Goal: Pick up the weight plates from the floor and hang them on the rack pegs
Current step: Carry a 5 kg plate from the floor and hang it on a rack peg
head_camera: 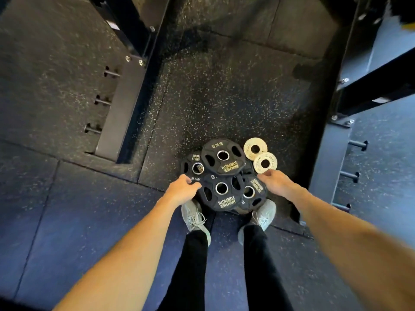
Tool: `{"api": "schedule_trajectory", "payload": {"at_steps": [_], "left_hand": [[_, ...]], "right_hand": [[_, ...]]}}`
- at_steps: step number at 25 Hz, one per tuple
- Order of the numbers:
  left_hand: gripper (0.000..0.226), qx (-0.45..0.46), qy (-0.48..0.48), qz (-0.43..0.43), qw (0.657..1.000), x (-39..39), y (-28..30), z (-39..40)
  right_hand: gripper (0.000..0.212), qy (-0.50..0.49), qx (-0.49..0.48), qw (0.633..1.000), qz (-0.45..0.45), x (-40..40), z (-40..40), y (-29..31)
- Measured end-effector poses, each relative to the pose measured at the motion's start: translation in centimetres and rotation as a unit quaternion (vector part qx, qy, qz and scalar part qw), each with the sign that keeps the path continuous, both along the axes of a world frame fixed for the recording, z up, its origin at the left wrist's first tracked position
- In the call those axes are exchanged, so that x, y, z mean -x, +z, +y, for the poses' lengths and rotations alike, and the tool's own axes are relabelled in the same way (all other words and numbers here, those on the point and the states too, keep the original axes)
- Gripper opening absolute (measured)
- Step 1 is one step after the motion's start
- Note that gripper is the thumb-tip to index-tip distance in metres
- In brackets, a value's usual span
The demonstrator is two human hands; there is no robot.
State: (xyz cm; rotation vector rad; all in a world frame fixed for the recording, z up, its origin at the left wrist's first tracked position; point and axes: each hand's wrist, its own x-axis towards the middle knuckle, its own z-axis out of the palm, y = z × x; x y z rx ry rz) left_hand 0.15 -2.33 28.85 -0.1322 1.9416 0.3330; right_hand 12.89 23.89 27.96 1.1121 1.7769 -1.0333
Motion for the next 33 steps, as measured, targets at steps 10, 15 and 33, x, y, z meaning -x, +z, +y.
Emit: {"api": "schedule_trajectory", "payload": {"at_steps": [10,15,33], "left_hand": [[0.067,0.016,0.022,0.008,1.000,4.5,-29.3,4.2],[0.071,-0.003,0.141,0.015,0.990,4.7,-37.3,6.0],[0.049,-0.019,0.182,0.018,0.983,0.1,-26.1,1.9]], "right_hand": [[0.051,-0.015,-0.061,0.998,-0.003,6.6,2.9,-29.9],[0.056,-0.049,-0.076,0.996,-0.015,8.3,2.7,-38.4],[0.035,-0.213,0.025,0.975,-0.051,0.7,-1.7,-25.8]]}}
